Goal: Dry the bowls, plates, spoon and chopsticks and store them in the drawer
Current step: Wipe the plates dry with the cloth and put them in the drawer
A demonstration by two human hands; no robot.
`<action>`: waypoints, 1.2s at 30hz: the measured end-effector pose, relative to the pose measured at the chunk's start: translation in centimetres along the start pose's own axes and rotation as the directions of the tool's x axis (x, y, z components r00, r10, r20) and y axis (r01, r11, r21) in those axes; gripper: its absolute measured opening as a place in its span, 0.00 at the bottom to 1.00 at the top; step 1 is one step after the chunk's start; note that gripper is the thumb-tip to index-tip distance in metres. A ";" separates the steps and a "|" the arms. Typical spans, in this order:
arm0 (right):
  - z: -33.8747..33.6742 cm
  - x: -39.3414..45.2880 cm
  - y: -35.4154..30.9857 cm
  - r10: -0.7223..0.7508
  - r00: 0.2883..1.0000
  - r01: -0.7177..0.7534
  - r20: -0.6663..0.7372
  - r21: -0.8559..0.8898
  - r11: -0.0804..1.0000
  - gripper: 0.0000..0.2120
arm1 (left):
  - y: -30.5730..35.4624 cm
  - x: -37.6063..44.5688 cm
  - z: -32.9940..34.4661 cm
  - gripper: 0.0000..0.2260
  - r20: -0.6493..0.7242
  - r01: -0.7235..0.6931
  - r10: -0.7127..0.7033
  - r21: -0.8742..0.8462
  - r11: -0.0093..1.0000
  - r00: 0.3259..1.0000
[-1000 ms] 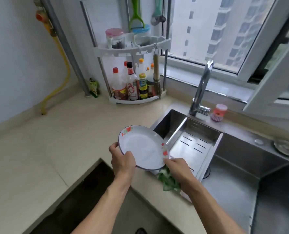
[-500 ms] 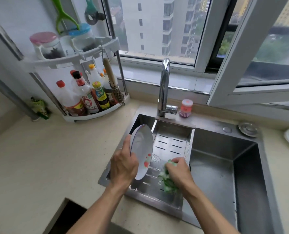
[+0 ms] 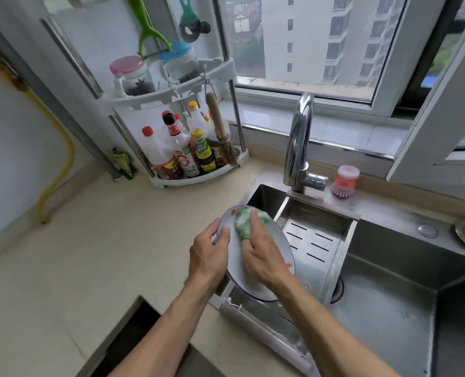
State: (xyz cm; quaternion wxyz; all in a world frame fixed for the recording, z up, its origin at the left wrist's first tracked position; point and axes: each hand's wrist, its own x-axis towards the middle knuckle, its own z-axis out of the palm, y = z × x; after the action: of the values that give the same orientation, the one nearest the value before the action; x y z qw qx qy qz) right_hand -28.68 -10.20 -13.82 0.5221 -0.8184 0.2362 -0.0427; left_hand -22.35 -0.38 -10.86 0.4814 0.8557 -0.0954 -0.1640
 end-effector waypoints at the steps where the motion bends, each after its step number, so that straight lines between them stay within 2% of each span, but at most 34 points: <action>1: 0.6 -0.5 -0.3 -0.040 0.998 0.038 0.049 0.048 0.998 0.30 | -0.1 0.3 -0.2 0.12 -0.010 -0.010 0.011 0.032 0.999 1.000; 4: 1.7 -2.2 0.1 -0.200 0.955 0.174 0.217 0.134 0.976 0.32 | -0.4 1.1 -1.1 0.16 -0.039 0.004 -0.004 0.015 1.000 0.999; 6: 1.3 -1.3 1.3 -0.279 0.926 0.276 0.253 0.048 0.960 0.33 | -0.6 1.0 -1.3 0.17 -0.033 0.002 -0.001 0.017 1.000 0.999; 8: 0.8 0.8 1.9 -0.256 0.955 0.265 0.150 -0.045 0.963 0.32 | -0.7 0.8 -1.1 0.14 -0.011 -0.014 0.014 0.052 0.999 1.000; 10: 0.9 1.2 1.0 -0.207 0.977 0.209 0.056 -0.038 0.977 0.29 | -0.4 0.7 -1.0 0.15 -0.011 -0.007 0.008 0.036 0.999 1.000; 13: 2.0 -1.3 0.2 -0.317 0.935 0.314 0.158 0.050 0.948 0.31 | -0.2 1.2 -1.2 0.15 -0.018 0.004 -0.004 0.040 0.999 1.000; 15: 1.6 -0.9 1.5 -0.369 0.907 0.381 0.201 -0.020 0.924 0.31 | -0.2 0.8 -1.3 0.13 0.013 0.011 -0.011 0.024 1.000 1.000; 17: 0.9 1.3 2.7 -0.279 0.951 0.295 0.137 -0.120 0.948 0.31 | -0.3 0.4 -1.2 0.13 0.041 0.023 -0.023 -0.003 1.000 0.999; 19: 0.9 1.4 2.3 -0.183 0.978 0.194 0.099 -0.122 0.973 0.30 | -0.3 0.2 -0.9 0.12 0.056 0.027 -0.025 -0.030 0.999 0.998; 23: 1.3 -1.2 1.0 -0.319 0.919 0.322 0.232 0.027 0.946 0.33 | -0.1 0.5 -1.3 0.15 0.103 0.071 -0.065 -0.059 0.996 0.993; 24: 0.8 -1.0 1.3 -0.308 0.925 0.316 0.221 0.001 0.949 0.32 | -0.1 0.5 -1.4 0.13 0.120 0.080 -0.073 -0.055 0.995 0.990; 25: 0.3 -0.3 1.8 -0.266 0.952 0.274 0.154 -0.031 0.961 0.31 | -0.2 0.4 -1.4 0.12 0.132 0.085 -0.077 -0.054 0.995 0.988; 27: 0.2 0.5 1.9 -0.167 0.984 0.166 -0.059 -0.024 0.986 0.25 | -0.1 0.2 -1.2 0.12 0.167 0.101 -0.088 -0.067 0.993 0.982; 29: 0.8 -0.4 0.4 -0.200 0.967 0.208 -0.160 0.032 0.978 0.17 | 0.2 0.3 -0.8 0.12 0.192 0.113 -0.098 -0.069 0.991 0.976; 31: 1.6 -1.2 0.1 -0.264 0.958 0.275 -0.110 0.101 0.956 0.15 | 0.3 0.5 -1.0 0.11 0.184 0.102 -0.090 -0.052 0.993 0.979; 33: 1.1 -0.8 0.7 -0.284 0.958 0.287 -0.044 0.076 0.955 0.20 | 0.4 0.6 -1.4 0.11 0.171 0.082 -0.073 -0.045 0.996 0.983; 35: 0.5 0.3 1.1 -0.230 0.969 0.232 -0.090 0.009 0.973 0.22 | 0.6 0.6 -1.5 0.11 0.177 0.060 -0.053 -0.031 0.998 0.983; 36: 0.4 0.3 0.7 -0.187 0.977 0.191 -0.100 0.037 0.981 0.22 | 0.9 0.6 -1.4 0.11 0.172 0.056 -0.050 -0.028 0.998 0.984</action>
State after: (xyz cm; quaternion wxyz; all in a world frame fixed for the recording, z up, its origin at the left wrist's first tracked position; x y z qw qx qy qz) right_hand -28.52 -10.24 -14.69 0.5227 -0.8217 0.1811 -0.1369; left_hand -21.25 0.05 -9.58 0.4808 0.8327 -0.1109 -0.2514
